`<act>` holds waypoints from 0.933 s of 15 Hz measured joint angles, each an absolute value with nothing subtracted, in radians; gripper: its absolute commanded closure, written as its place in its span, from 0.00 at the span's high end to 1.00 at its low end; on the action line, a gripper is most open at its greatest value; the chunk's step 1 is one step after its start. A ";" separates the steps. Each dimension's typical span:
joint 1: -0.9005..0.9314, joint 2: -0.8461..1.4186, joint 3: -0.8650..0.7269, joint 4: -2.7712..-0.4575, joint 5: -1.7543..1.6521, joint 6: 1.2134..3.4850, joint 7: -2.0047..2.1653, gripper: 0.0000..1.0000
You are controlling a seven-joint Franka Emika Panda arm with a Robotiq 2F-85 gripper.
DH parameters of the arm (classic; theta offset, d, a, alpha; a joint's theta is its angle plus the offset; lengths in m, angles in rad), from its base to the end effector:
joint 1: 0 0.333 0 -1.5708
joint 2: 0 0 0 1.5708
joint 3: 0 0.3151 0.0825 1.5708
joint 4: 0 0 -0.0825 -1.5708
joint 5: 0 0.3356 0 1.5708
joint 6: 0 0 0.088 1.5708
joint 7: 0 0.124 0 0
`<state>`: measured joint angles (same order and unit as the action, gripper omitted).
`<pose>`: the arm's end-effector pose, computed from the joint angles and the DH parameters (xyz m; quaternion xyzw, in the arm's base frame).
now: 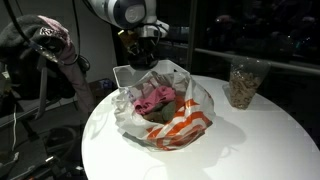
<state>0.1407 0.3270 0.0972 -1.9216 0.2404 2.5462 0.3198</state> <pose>0.5968 0.1396 0.3667 -0.9755 0.1330 -0.1146 0.1329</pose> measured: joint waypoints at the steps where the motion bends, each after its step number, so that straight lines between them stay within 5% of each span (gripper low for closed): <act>1: 0.125 0.292 0.100 -1.956 0.269 2.535 0.292 0.03; 14: -0.016 -0.060 -0.008 -2.392 0.371 2.520 0.215 0.03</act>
<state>-0.0163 -0.0604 -0.0084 -2.3922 0.3708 2.5198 0.2154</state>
